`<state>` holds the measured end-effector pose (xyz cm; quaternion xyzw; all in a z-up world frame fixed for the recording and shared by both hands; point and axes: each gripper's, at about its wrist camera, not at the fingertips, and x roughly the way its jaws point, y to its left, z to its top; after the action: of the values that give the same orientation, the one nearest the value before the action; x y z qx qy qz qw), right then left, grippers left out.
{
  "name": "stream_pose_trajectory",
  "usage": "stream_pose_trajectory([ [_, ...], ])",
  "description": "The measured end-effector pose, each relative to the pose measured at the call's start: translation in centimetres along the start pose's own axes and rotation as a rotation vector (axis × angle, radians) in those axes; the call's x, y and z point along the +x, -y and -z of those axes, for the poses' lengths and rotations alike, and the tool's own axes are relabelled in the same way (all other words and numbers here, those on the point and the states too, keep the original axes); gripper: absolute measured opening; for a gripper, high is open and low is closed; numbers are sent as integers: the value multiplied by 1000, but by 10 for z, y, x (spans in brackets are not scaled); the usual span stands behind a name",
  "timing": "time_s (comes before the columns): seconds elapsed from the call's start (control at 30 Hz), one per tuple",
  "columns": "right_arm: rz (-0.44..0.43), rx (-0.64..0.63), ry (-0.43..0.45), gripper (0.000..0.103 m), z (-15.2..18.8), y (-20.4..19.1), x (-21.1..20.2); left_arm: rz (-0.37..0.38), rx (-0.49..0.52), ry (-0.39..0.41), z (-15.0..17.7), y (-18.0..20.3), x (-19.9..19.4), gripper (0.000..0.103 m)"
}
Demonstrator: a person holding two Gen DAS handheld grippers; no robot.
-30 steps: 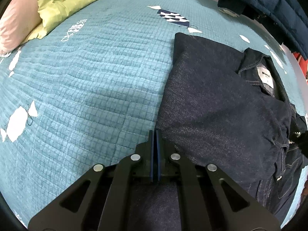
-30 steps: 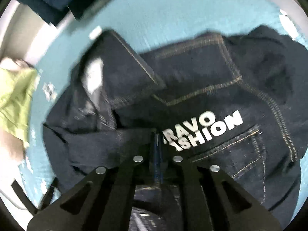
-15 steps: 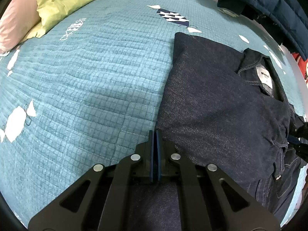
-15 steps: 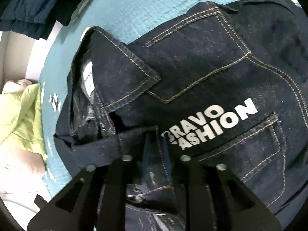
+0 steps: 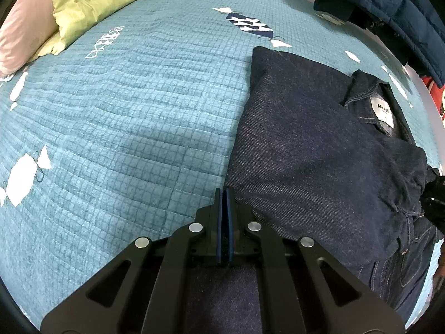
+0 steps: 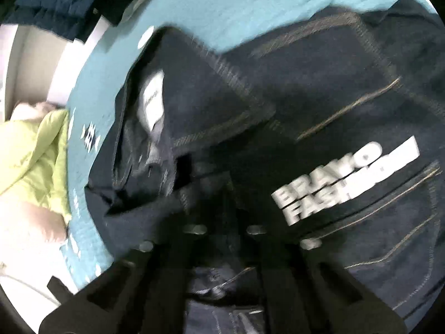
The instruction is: Fold large clothes
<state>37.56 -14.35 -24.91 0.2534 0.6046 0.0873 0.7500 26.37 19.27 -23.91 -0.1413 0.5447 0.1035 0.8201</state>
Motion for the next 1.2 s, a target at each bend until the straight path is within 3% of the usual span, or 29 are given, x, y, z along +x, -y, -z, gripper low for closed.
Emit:
stream_pose_trajectory([
  [0.17, 7, 21, 54, 0, 2, 1, -9, 7, -5, 0, 0, -2, 0, 4],
  [0.27, -34, 22, 11, 1, 1, 1, -16, 3, -1, -1, 0, -1, 0, 4],
  [0.37, -36, 67, -2, 26, -2, 3, -24, 3, -1, -1, 0, -2, 0, 4],
  [0.4, -5, 73, 12, 46, -3, 2, -26, 5, -3, -1, 0, -2, 0, 4],
  [0.47, 22, 84, 55, 64, -6, 1, -31, 6, -4, -1, 0, -2, 0, 4],
  [0.53, -13, 128, 54, 65, -7, 4, -31, 9, -5, -1, 0, -2, 0, 4],
  [0.73, 41, 41, 14, 65, -8, -13, -10, 4, -5, -3, -1, -1, 1, 4],
  [0.77, 33, 28, 6, 59, -7, -14, -4, 6, -6, -2, -1, -1, 1, 4],
  [0.87, 28, -13, 31, 31, -3, -16, 1, 9, -5, -2, -2, -1, 1, 4],
  [0.9, 14, -18, 35, 17, -3, -18, -1, 9, -5, -2, -2, -1, 1, 4],
  [0.93, 15, -17, 48, 11, -2, -18, -4, 9, -5, -2, -2, -1, 1, 4],
  [1.2, 64, -33, 139, 11, 4, -24, -33, 13, -10, -3, -1, -3, -1, 4],
])
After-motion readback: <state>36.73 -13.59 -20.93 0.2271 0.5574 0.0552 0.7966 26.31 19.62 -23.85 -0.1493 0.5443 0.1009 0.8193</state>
